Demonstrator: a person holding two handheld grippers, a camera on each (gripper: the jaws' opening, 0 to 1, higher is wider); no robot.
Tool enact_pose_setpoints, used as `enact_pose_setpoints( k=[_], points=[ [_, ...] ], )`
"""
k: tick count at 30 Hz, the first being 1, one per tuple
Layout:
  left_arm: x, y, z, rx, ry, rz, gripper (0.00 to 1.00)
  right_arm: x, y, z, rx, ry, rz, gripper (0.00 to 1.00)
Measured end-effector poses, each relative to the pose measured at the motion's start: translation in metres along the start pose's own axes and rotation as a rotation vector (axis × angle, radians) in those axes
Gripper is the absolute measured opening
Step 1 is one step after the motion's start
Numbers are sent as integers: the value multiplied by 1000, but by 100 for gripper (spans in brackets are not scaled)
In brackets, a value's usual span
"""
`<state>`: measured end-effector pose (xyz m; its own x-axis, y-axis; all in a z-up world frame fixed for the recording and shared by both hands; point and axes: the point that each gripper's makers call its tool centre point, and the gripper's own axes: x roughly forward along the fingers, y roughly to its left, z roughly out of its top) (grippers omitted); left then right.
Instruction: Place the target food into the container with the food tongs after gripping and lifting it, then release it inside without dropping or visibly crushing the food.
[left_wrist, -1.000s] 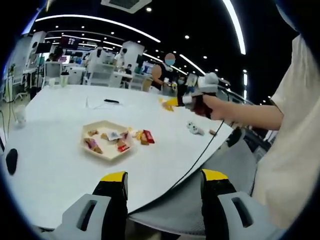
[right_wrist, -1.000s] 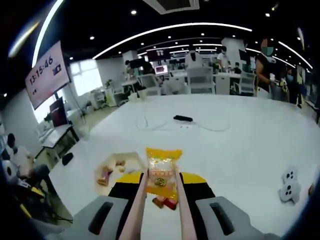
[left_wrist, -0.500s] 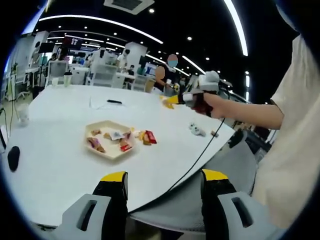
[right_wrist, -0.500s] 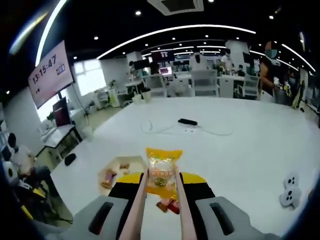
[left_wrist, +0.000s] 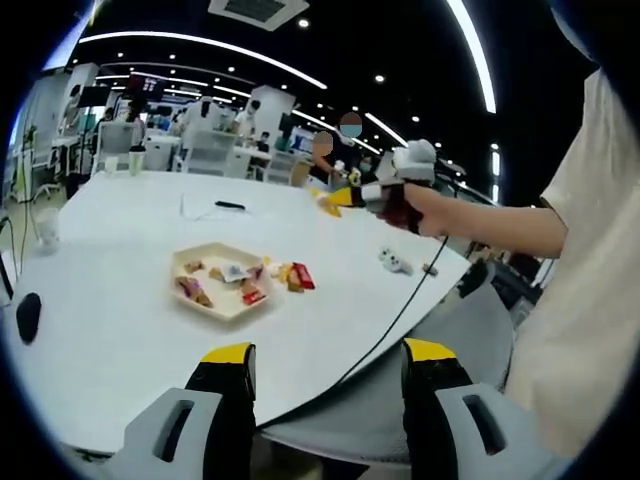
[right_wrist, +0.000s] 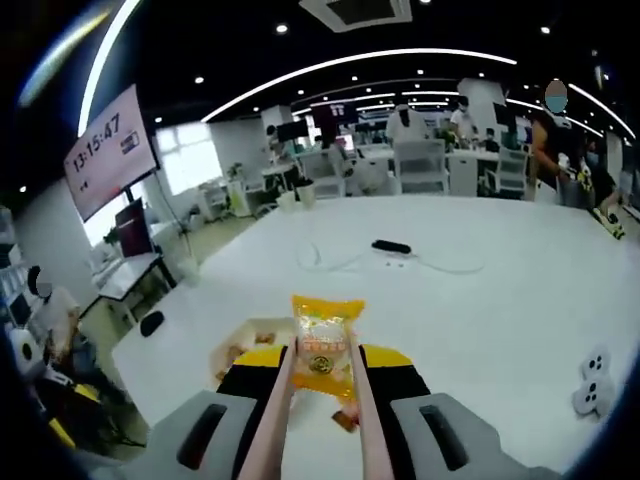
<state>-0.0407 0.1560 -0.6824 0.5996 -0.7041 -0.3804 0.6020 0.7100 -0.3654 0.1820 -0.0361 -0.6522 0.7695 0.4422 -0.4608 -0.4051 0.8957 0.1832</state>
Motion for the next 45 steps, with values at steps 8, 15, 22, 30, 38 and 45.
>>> enact_pose_setpoints(
  k=[8, 15, 22, 30, 38, 45],
  points=[
    [-3, 3, -2, -9, -4, 10, 58, 10, 16, 4, -5, -3, 36, 27],
    [-6, 6, -4, -16, -6, 20, 58, 18, 31, 8, -16, -2, 65, 27],
    [-9, 7, -5, -21, -10, 26, 58, 24, 43, 8, -27, 2, 90, 27],
    [-14, 13, -8, -29, -14, 40, 58, 31, 60, 10, -41, 9, 120, 27],
    [-16, 12, -8, -35, -22, 45, 58, 40, 80, 14, -44, 6, 152, 27],
    [-24, 18, -10, -39, -26, 59, 58, 46, 93, 15, -54, 9, 175, 27]
  ],
)
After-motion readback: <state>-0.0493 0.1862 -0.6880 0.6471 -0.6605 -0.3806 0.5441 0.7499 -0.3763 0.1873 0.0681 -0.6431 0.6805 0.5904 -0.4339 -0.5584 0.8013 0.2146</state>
